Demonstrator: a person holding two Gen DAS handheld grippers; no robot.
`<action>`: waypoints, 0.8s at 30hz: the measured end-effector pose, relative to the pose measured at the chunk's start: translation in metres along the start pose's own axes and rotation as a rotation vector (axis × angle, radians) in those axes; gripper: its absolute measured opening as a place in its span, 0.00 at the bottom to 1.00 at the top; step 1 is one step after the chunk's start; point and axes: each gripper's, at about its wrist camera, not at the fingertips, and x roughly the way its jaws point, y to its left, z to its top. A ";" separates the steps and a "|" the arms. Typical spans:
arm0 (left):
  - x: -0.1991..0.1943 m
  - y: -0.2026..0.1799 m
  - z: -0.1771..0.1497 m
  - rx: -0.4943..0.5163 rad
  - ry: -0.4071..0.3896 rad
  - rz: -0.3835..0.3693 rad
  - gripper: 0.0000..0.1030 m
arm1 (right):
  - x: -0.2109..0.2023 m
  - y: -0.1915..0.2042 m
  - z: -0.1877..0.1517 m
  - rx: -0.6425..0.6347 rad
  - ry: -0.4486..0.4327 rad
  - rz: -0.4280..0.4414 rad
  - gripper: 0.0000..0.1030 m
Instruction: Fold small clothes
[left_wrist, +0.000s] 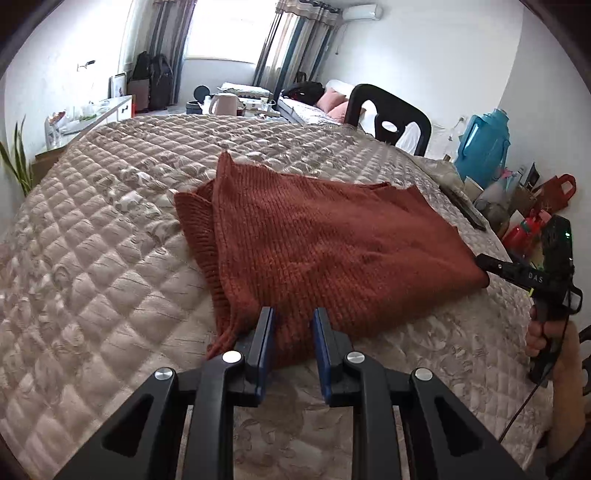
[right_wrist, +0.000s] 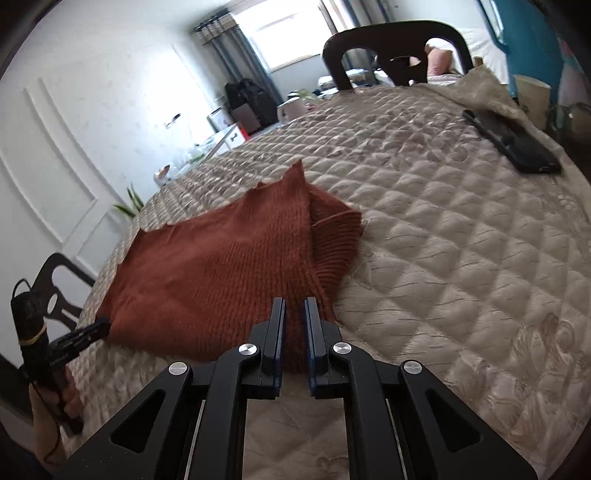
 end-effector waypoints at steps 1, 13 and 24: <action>-0.004 -0.004 0.001 0.008 -0.009 0.007 0.23 | -0.004 0.007 -0.001 -0.020 -0.009 -0.006 0.10; 0.044 -0.066 0.011 0.075 0.057 -0.116 0.26 | 0.051 0.097 -0.026 -0.181 0.122 0.177 0.08; -0.001 0.013 -0.011 -0.135 0.000 -0.095 0.23 | -0.004 -0.040 -0.024 0.232 -0.001 0.202 0.08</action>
